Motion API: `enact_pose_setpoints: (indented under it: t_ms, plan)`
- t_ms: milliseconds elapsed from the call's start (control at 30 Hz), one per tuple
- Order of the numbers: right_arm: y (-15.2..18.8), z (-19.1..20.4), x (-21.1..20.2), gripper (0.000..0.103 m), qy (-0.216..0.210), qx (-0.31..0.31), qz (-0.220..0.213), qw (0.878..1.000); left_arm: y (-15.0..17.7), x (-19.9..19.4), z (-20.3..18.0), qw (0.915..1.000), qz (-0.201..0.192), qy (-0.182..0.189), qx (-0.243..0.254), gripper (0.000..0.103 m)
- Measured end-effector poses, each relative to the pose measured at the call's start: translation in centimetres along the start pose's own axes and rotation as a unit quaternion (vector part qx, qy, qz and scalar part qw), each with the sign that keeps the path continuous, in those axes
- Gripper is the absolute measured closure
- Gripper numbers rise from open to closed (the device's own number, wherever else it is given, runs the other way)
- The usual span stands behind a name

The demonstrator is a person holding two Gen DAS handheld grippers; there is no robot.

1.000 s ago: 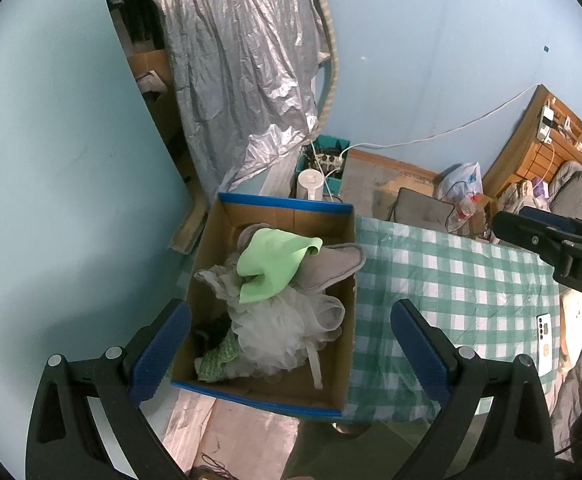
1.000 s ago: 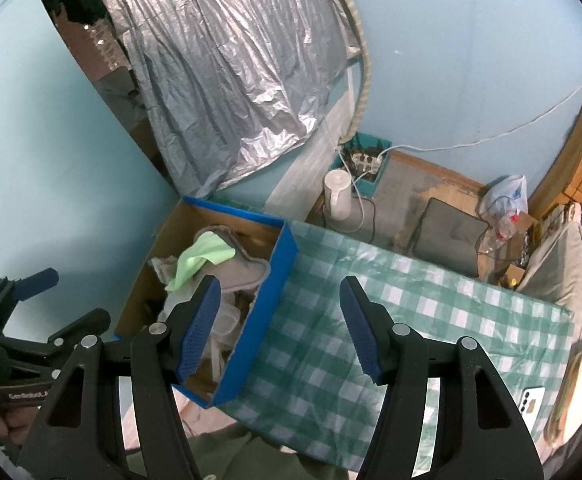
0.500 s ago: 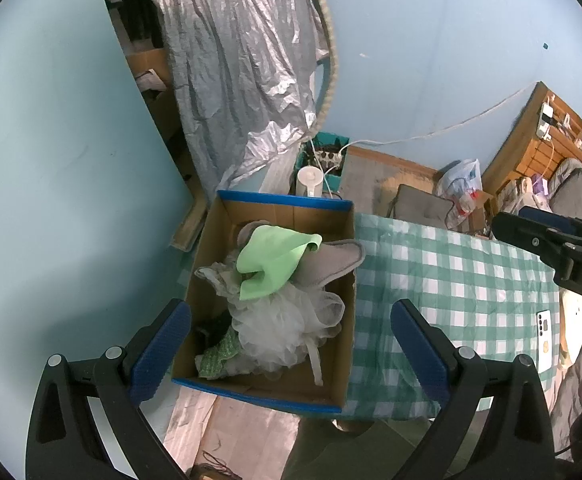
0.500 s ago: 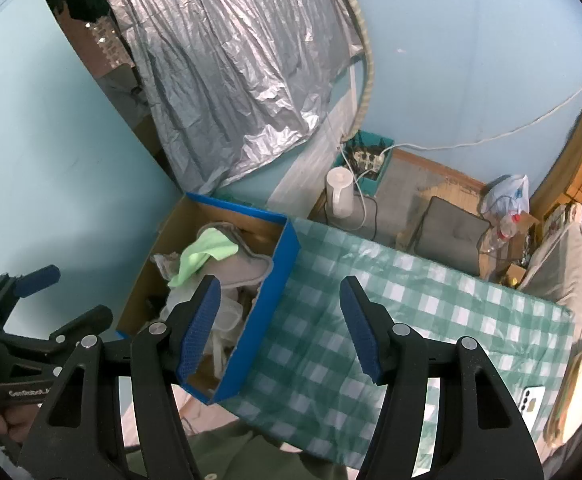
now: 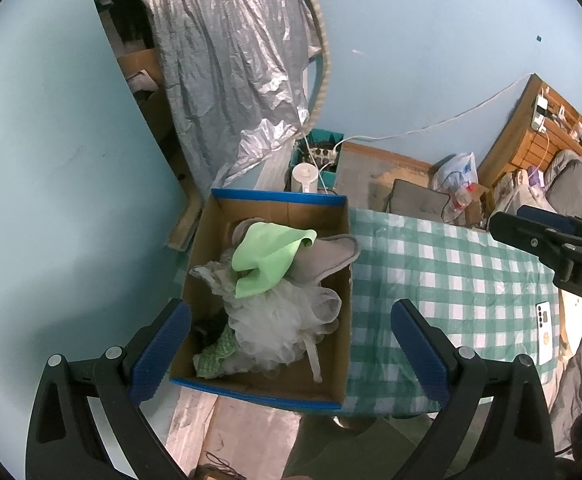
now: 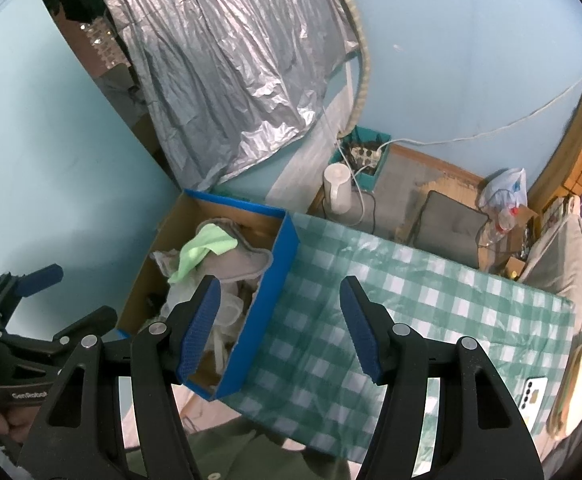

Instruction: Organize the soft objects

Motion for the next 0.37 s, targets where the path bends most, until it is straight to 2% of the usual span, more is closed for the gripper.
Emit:
enact_pose_setpoints:
  t_ms: [367]
  plan:
    - [0.27, -0.06, -0.28, 0.042, 0.001, 0.002, 0.002, 1.0, -0.12, 0.16, -0.19, 1.0, 0.001, 0.002, 0.004, 0.002]
Point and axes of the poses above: each gripper's, at about its wrist camera, not at the fingertips, and x roughly the way its jaws point, z to its left, y to its underside, the point moved 3 cm from there along x, roughly the way its jaws point, and after that the axes turned 3 degrees about -x, right-handed, at the moved point
